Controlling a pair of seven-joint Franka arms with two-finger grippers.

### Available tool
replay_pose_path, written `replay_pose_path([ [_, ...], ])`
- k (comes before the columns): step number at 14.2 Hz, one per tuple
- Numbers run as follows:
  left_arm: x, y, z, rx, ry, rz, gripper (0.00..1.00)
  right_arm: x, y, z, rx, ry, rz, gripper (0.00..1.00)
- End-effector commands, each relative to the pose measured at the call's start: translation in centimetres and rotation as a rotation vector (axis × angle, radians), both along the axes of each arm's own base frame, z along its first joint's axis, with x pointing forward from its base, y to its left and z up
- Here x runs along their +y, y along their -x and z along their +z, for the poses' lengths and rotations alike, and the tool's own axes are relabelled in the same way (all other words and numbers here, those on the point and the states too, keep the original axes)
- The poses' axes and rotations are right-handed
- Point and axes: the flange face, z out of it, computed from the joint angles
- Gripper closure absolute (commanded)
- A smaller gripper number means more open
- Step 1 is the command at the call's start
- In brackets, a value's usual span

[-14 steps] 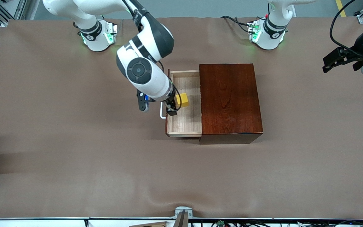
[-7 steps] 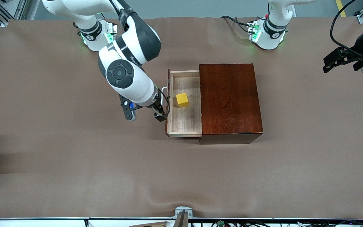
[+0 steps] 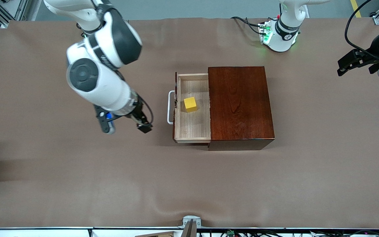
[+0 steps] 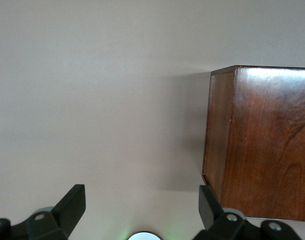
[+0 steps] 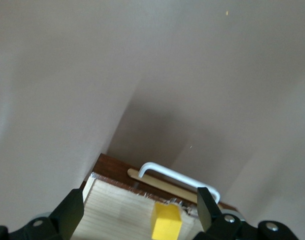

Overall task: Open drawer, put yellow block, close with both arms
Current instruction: 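Withdraw the right gripper while the left gripper moves toward the drawer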

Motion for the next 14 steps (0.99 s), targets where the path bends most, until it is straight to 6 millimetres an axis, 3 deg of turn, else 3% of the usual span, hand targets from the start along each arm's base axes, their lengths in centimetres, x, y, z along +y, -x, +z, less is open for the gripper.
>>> replay_pose_path([
  [1,-1.3,-0.1,0.4,-0.003,0.019,-0.022,0.0,-2.7,0.0,1.9,-0.001,-0.004,0.092,0.0],
  [5,-6.3,-0.9,0.4,0.004,0.116,-0.092,0.0,-6.0,0.2,4.7,0.013,-0.02,0.245,0.0],
  [9,-15.3,-1.7,-1.4,0.044,0.133,-0.026,0.0,-8.6,0.6,6.4,0.02,-0.03,0.321,0.0],
  [10,-17.2,-1.8,-1.8,0.053,0.137,0.011,0.0,-10.0,0.5,7.1,0.012,-0.037,0.345,0.0],
  [14,-27.8,-0.8,-4.7,0.042,0.169,0.156,0.0,-15.4,0.6,9.5,-0.004,-0.067,0.456,0.0],
])
